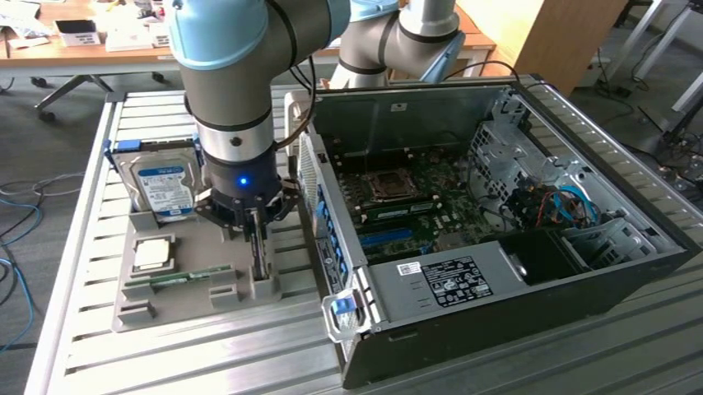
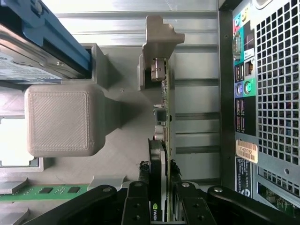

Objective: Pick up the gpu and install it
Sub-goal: 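Pick up the gpu and move the gpu toward the slot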

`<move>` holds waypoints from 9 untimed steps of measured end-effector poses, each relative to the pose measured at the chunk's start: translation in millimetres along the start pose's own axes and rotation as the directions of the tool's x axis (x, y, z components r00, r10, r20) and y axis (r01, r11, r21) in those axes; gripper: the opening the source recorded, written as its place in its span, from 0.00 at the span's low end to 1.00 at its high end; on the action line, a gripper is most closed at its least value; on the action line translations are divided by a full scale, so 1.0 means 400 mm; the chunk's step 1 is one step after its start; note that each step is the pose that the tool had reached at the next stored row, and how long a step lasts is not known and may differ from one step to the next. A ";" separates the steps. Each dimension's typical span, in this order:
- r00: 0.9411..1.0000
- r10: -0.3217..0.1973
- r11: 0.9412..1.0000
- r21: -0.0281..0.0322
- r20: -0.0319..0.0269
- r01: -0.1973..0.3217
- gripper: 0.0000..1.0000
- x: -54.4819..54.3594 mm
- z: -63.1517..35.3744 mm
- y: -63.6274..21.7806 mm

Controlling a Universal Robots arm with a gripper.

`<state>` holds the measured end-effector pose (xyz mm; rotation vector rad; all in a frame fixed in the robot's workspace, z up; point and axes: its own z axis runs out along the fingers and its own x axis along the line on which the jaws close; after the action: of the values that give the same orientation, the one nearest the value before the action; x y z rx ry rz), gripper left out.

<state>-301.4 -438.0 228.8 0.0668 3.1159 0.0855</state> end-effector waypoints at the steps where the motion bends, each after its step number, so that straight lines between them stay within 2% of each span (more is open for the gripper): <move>1: 1.000 -0.003 1.000 0.000 0.000 0.003 0.27 0.000 0.000 0.000; 9: 1.000 -0.004 1.000 0.000 0.000 0.004 0.27 0.000 -0.004 0.000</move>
<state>-301.3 -438.0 230.5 0.0612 3.1162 0.0856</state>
